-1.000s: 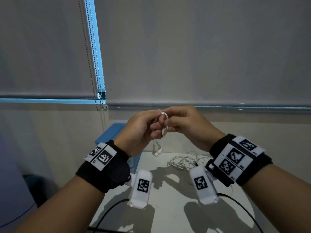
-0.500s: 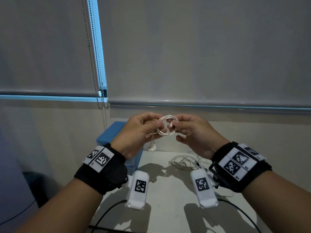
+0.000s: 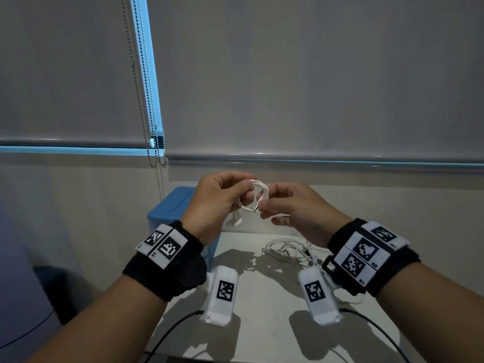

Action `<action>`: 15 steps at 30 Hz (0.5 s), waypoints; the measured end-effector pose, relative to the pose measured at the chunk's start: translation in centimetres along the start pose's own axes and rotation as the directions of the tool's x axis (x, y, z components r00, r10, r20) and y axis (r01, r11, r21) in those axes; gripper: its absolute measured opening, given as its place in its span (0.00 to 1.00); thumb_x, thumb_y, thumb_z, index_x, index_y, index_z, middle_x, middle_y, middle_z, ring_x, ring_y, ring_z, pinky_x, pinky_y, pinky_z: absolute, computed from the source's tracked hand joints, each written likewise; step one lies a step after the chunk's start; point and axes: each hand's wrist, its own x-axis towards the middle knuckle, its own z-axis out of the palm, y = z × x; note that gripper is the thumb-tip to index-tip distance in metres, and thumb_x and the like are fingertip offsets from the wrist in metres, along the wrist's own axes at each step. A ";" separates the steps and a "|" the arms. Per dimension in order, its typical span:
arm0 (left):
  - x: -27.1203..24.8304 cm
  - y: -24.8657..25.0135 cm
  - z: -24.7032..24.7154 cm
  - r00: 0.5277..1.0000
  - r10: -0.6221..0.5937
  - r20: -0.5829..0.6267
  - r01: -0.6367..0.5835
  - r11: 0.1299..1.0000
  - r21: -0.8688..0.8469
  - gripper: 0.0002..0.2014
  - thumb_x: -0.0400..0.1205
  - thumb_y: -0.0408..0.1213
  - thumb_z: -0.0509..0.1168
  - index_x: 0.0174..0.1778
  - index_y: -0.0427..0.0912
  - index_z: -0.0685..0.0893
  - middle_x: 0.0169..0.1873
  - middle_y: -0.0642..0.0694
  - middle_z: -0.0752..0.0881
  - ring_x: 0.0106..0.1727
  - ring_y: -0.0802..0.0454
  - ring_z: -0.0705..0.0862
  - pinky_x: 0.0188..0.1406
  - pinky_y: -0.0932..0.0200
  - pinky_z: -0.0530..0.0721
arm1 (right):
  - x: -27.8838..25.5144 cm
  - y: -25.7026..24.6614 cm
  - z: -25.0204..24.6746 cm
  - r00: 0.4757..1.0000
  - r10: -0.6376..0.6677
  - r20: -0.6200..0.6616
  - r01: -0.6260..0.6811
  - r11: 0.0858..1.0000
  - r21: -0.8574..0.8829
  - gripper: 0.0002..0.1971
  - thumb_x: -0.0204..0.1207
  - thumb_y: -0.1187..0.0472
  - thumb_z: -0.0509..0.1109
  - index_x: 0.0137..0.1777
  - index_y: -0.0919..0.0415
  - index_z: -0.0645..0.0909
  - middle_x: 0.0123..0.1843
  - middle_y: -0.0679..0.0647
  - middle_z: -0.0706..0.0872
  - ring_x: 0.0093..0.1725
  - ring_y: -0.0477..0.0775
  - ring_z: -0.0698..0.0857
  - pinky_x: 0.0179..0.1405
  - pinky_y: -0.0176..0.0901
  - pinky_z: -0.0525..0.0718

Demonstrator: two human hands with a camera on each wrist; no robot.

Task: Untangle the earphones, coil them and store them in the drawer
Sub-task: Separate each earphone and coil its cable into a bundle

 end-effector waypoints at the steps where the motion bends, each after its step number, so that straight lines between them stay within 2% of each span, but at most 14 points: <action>1: 0.0 0.0 0.0 1.000 0.002 0.005 -0.002 1.000 0.009 0.09 0.87 0.26 0.66 0.60 0.33 0.89 0.43 0.41 0.91 0.39 0.54 0.87 0.45 0.63 0.90 | 0.0 0.0 0.0 1.000 0.012 0.007 -0.012 1.000 -0.001 0.04 0.79 0.67 0.75 0.46 0.58 0.86 0.42 0.52 0.91 0.42 0.49 0.87 0.44 0.42 0.81; 4: 0.2 0.1 -0.1 0.999 -0.013 0.042 0.012 1.000 0.011 0.10 0.87 0.27 0.65 0.61 0.33 0.89 0.43 0.42 0.89 0.36 0.55 0.85 0.43 0.62 0.88 | -0.1 0.1 -0.3 0.993 0.078 0.085 -0.092 0.981 0.170 0.08 0.81 0.64 0.69 0.41 0.55 0.84 0.44 0.52 0.87 0.43 0.50 0.86 0.43 0.43 0.78; 7: 0.5 0.1 0.0 0.996 -0.037 0.082 0.040 0.998 -0.040 0.10 0.87 0.27 0.65 0.60 0.34 0.90 0.40 0.46 0.87 0.31 0.59 0.80 0.38 0.66 0.85 | -0.3 0.0 -0.4 0.967 0.108 0.231 -0.191 0.907 0.374 0.08 0.82 0.63 0.64 0.45 0.58 0.83 0.46 0.54 0.84 0.43 0.54 0.86 0.43 0.46 0.79; 9: 0.7 0.0 0.0 0.996 -0.038 0.085 0.043 0.998 -0.051 0.10 0.87 0.27 0.65 0.59 0.34 0.90 0.40 0.46 0.87 0.30 0.60 0.78 0.36 0.66 0.83 | -0.2 0.0 -0.3 0.963 0.081 0.255 -0.177 0.908 0.379 0.06 0.83 0.66 0.66 0.47 0.60 0.85 0.46 0.56 0.86 0.42 0.55 0.87 0.44 0.46 0.81; 12: 0.9 -0.1 0.2 0.997 -0.030 0.077 0.030 1.000 -0.004 0.10 0.86 0.27 0.66 0.59 0.34 0.91 0.42 0.43 0.88 0.31 0.59 0.78 0.36 0.66 0.83 | 0.2 0.1 -0.4 0.977 0.058 0.205 -0.122 0.943 0.311 0.08 0.80 0.75 0.67 0.45 0.64 0.85 0.42 0.59 0.87 0.38 0.53 0.88 0.42 0.42 0.85; 15: 1.0 -0.3 0.4 0.998 0.000 0.059 -0.005 0.997 0.083 0.09 0.87 0.27 0.66 0.57 0.36 0.91 0.43 0.41 0.89 0.31 0.58 0.78 0.35 0.65 0.82 | 0.7 0.4 -1.1 0.988 0.058 0.140 -0.081 0.984 0.159 0.08 0.78 0.77 0.70 0.52 0.70 0.87 0.45 0.63 0.90 0.41 0.53 0.91 0.44 0.39 0.87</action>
